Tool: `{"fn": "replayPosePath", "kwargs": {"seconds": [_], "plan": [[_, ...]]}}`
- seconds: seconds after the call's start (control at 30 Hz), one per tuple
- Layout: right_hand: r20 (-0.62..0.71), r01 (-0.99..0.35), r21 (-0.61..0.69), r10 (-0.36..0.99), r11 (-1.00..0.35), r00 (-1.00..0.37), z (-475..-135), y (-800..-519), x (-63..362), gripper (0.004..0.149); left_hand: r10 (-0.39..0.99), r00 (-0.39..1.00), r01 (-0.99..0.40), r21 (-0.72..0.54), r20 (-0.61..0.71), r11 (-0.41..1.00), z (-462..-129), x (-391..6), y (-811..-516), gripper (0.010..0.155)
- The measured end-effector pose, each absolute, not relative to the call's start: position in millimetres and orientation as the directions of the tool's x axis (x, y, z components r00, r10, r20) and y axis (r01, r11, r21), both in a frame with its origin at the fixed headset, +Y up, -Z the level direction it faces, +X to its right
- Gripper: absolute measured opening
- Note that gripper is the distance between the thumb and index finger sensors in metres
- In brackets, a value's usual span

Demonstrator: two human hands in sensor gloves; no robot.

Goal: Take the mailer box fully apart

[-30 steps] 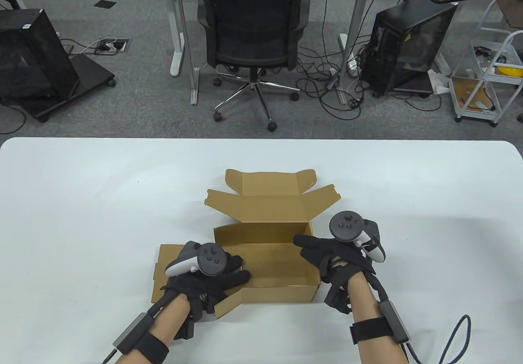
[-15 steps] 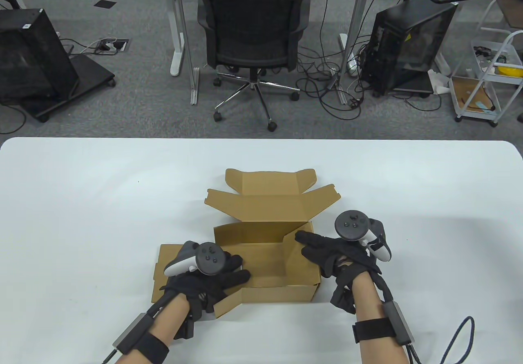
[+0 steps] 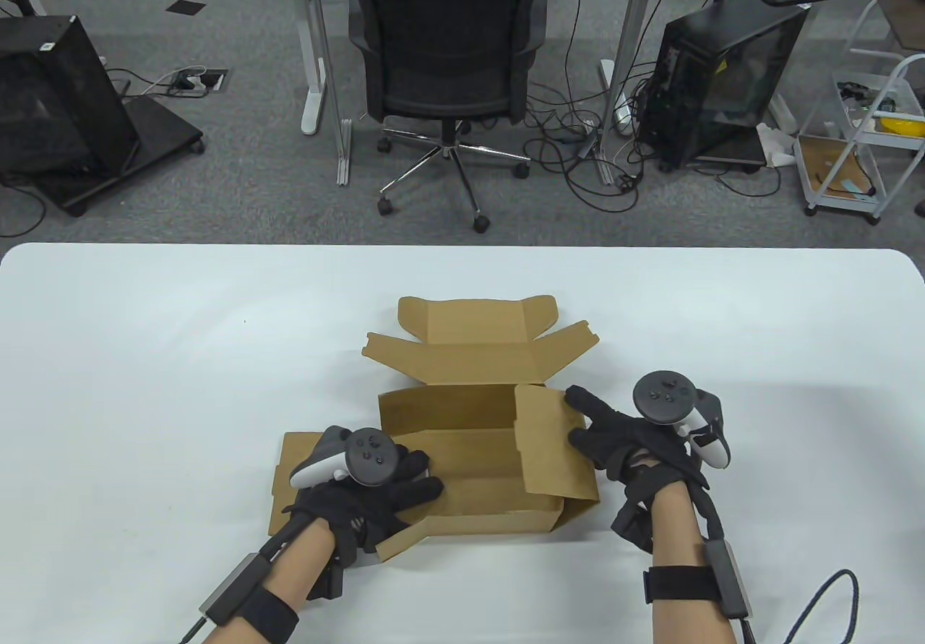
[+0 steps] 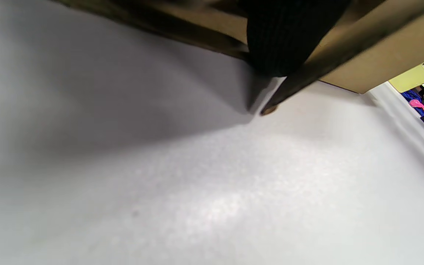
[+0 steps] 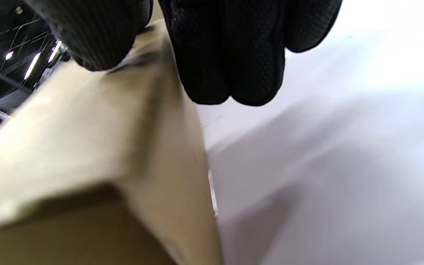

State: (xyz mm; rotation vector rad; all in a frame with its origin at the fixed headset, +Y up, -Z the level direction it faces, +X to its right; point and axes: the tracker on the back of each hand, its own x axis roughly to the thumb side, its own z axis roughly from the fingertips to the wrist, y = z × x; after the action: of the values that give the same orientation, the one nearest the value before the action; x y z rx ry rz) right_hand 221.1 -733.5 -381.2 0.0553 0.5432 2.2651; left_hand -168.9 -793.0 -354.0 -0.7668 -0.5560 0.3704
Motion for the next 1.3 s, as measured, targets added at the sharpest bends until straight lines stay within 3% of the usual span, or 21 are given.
{"fn": "replayPosePath", "kwargs": {"seconds": [0.1, 0.37, 0.47, 0.53, 0.6, 0.7, 0.8, 1.0, 1.17, 1.3], "plan": [[-0.192, -0.705, 0.392, 0.697, -0.591, -0.691, -381.7, -739.3, 232.8, 0.064, 0.506, 0.795, -0.115, -0.736, 0.334, 0.667, -354.0, -169.0, -793.0, 0.073], [-0.309, -0.508, 0.393, 0.410, -0.766, -0.858, -382.0, -745.7, 238.3, 0.062, 0.510, 0.794, -0.119, -0.738, 0.332, 0.665, -354.3, -169.8, -793.0, 0.073], [-0.178, -0.548, 0.316, 0.519, -0.774, -0.836, -378.7, -730.7, 228.6, 0.057, 0.511, 0.793, -0.119, -0.738, 0.331, 0.664, -354.4, -170.0, -792.9, 0.072], [0.021, -0.575, 0.281, 0.604, -0.768, -0.797, -376.2, -719.2, 213.3, 0.052, 0.513, 0.793, -0.122, -0.739, 0.329, 0.663, -354.6, -170.3, -793.1, 0.072], [0.156, -0.499, 0.277, 0.551, -0.821, -0.820, -371.9, -708.9, 192.1, 0.049, 0.514, 0.792, -0.123, -0.739, 0.329, 0.662, -354.6, -170.7, -793.0, 0.072], [0.197, -0.390, 0.302, 0.457, -0.870, -0.867, -369.4, -706.6, 175.7, 0.046, 0.515, 0.792, -0.124, -0.739, 0.329, 0.662, -354.6, -170.9, -793.1, 0.072], [0.146, -0.286, 0.278, 0.335, -0.917, -0.931, -371.1, -713.0, 180.5, 0.046, 0.515, 0.792, -0.125, -0.739, 0.328, 0.663, -354.7, -171.6, -793.3, 0.072], [0.043, -0.316, 0.189, 0.329, -0.930, -0.943, -372.7, -713.2, 216.4, 0.045, 0.519, 0.791, -0.130, -0.740, 0.324, 0.660, -355.1, -171.8, -793.2, 0.072], [-0.206, -0.229, 0.292, 0.173, -0.929, -0.963, -373.7, -721.3, 242.5, 0.049, 0.522, 0.791, -0.135, -0.740, 0.320, 0.659, -355.2, -172.5, -793.2, 0.071], [-0.256, -0.314, 0.354, 0.232, -0.881, -0.938, -377.7, -742.3, 259.5, 0.050, 0.523, 0.790, -0.136, -0.741, 0.320, 0.658, -355.3, -172.8, -793.3, 0.071]]}}
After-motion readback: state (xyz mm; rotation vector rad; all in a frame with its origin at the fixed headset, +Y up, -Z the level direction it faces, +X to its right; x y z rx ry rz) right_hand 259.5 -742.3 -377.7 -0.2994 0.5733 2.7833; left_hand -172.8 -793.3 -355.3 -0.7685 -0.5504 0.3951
